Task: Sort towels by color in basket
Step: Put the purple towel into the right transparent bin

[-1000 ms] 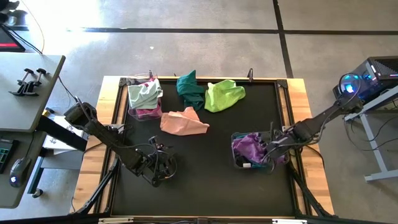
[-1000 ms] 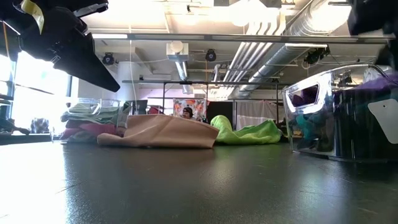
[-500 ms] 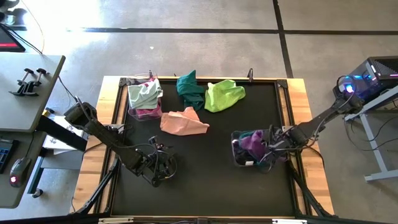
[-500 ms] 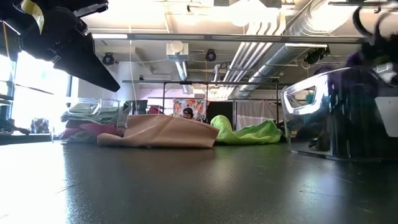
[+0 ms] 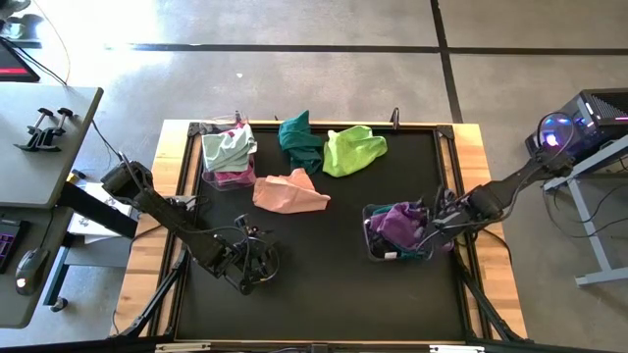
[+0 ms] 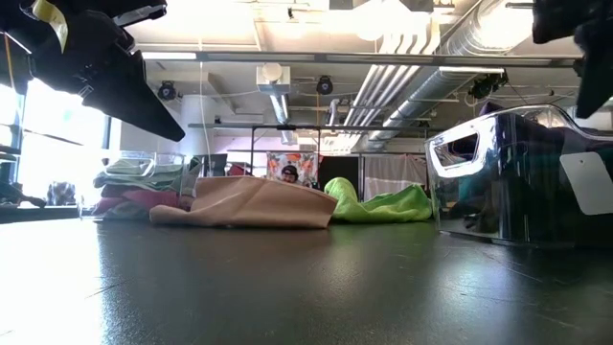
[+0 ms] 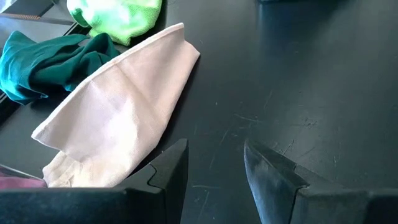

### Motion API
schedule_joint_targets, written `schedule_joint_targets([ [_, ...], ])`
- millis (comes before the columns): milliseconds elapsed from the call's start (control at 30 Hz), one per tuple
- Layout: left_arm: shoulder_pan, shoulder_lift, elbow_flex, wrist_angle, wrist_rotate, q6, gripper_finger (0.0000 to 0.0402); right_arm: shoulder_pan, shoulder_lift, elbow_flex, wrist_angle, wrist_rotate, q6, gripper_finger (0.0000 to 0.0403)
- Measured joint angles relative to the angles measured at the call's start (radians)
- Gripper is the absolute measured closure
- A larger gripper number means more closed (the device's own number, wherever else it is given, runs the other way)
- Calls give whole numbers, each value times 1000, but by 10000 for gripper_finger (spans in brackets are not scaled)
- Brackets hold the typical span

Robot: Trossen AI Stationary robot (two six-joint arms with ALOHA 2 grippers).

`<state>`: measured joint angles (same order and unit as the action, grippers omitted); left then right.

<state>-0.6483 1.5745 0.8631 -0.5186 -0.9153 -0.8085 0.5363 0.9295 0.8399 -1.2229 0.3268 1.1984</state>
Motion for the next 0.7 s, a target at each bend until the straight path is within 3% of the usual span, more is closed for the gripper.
schedule_joint_targets([
  [100, 0, 0, 0, 0, 0, 0, 259, -15, 0, -38, -10, 40, 58, 254],
  [400, 0, 0, 0, 0, 0, 0, 259, -50, 18, -206, 147, -17, 59, 254],
  [700, 0, 0, 0, 0, -3, 0, 259, -59, 47, -161, 85, -31, 43, 254],
])
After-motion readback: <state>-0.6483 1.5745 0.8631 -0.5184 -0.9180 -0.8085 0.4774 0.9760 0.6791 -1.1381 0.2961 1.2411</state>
